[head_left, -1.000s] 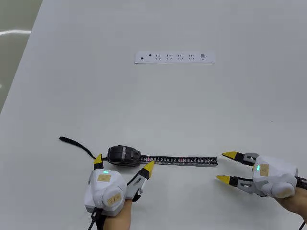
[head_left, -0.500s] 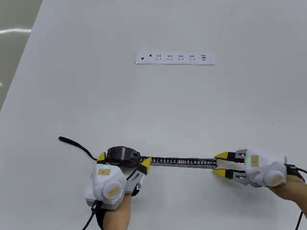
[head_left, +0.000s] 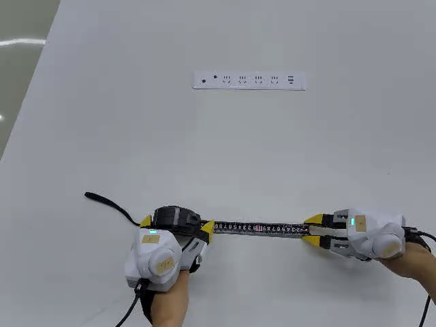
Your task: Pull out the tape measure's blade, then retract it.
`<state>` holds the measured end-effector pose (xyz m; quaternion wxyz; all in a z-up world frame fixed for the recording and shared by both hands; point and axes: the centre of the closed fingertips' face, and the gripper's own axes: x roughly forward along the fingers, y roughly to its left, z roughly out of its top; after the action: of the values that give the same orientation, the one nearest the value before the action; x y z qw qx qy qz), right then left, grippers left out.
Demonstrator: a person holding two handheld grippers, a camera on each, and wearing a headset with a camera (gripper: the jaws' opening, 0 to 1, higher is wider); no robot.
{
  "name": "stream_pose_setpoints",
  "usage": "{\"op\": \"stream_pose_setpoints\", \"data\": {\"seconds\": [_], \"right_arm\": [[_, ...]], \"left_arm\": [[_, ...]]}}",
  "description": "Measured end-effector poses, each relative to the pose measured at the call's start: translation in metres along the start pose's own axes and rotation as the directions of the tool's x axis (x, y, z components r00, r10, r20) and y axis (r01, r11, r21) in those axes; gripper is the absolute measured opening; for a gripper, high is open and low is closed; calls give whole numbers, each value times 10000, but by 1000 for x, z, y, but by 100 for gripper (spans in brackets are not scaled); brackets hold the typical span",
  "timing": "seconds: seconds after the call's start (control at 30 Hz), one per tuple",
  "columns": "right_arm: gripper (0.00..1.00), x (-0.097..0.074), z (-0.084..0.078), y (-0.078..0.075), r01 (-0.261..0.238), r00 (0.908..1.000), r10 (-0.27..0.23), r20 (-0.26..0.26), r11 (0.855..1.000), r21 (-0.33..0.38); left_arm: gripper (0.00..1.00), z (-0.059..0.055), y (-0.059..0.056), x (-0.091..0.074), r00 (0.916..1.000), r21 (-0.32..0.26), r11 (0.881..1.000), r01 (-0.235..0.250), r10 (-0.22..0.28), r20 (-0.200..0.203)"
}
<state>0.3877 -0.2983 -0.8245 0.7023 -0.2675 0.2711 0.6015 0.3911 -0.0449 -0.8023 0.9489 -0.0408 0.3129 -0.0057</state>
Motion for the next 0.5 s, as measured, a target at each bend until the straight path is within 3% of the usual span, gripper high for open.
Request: {"op": "stream_pose_setpoints", "data": {"seconds": [0.5], "right_arm": [[10,0,-1,1,1,9998,2,-205,9999,116]], "left_arm": [[75,1,5,2,9996,-522,9982,-294,296,27]]}}
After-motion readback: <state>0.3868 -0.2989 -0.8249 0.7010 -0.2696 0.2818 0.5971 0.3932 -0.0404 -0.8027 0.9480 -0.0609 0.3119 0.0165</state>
